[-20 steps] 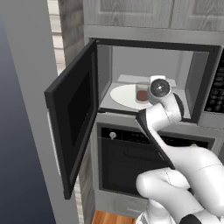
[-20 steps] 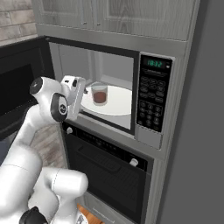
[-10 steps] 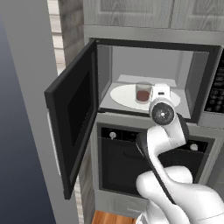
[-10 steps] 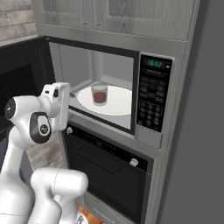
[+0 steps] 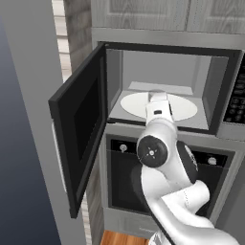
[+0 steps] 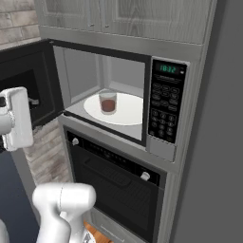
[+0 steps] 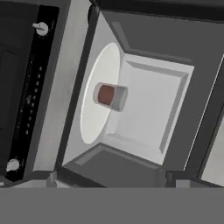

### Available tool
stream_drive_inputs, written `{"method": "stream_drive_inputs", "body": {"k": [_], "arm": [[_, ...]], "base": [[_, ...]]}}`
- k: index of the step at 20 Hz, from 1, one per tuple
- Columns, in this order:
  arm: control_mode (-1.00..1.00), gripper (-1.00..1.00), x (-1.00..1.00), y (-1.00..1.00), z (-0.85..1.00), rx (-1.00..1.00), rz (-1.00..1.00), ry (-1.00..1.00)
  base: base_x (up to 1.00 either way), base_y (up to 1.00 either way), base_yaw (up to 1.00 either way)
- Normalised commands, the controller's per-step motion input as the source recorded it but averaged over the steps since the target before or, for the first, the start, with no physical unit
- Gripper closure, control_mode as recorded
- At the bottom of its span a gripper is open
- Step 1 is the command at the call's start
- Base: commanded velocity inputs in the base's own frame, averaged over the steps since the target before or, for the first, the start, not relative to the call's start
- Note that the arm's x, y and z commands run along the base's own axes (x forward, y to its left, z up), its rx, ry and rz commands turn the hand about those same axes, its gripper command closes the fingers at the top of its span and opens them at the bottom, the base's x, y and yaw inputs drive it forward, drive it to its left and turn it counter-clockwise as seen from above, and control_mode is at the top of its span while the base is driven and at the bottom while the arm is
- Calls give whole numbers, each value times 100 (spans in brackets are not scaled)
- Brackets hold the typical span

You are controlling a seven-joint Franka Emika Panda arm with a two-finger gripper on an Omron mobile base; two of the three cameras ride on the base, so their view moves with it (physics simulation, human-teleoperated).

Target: Place the microwavable item in the microwave. Then, close the microwave door and press the start button.

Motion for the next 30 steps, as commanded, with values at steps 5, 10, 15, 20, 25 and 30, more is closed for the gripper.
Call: {"method": "stream_drive_inputs", "body": {"k": [5, 10, 15, 20, 25, 30], "arm": [[-100, -100, -100, 7, 0, -17, 14, -30], [-100, -100, -100, 23, 0, -13, 14, -30], [-100, -100, -81, 75, -20, -10, 12, -18], [-100, -100, -35, 100, -57, -11, 20, -9], [-100, -100, 8, 100, -71, -7, 17, -1], [-100, -100, 81, 100, -65, 0, 9, 6]], "base": [[0, 0, 0], [0, 0, 0], [0, 0, 0], [0, 0, 0], [0, 0, 0], [0, 0, 0]]}}
